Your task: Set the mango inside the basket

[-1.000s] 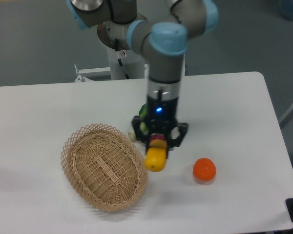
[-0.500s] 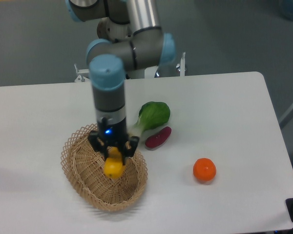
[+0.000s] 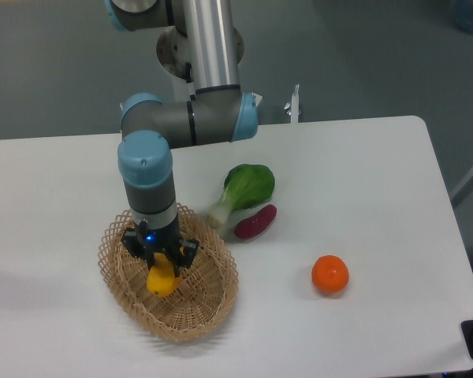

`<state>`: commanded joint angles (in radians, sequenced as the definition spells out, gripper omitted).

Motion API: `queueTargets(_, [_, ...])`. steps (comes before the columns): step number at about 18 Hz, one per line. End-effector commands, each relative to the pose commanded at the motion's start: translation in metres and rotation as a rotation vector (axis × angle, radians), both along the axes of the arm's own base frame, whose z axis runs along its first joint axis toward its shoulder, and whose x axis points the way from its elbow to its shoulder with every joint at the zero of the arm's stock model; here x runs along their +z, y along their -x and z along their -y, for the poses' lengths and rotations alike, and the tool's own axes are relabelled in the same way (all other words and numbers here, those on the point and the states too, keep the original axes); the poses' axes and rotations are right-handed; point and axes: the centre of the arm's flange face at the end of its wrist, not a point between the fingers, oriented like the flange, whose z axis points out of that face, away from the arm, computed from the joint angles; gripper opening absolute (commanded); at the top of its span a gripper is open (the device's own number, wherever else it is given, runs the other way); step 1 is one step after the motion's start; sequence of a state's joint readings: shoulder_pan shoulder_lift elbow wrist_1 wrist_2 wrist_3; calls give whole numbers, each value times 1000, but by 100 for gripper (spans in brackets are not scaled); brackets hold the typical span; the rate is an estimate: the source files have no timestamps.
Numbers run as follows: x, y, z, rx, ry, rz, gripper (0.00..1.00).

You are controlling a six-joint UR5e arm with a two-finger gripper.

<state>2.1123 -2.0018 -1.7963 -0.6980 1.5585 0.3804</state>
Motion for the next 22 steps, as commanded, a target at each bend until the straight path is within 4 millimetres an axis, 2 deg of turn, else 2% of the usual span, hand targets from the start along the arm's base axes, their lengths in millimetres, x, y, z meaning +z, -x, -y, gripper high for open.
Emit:
queueTargets(3, [1, 0, 0, -4, 0, -3, 61])
queueTargets(4, [2, 1, -1, -4, -3, -5, 70])
queueTargets(6, [9, 2, -3, -4, -16, -12, 94])
queueTargets(7, [11, 3, -3, -3, -20, -15, 100])
queueTargets(10, [18, 3, -4, -3, -29, -20, 100])
queueTargets(12, [32, 8, -8, 0, -51, -41, 100])
queueTargets(15, [54, 28, -7, 34, -50, -119, 100])
queueTargets(18, [85, 69, 8, 82, -85, -161, 100])
queueTargets(22, [117, 118, 41, -15, -80, -230, 100])
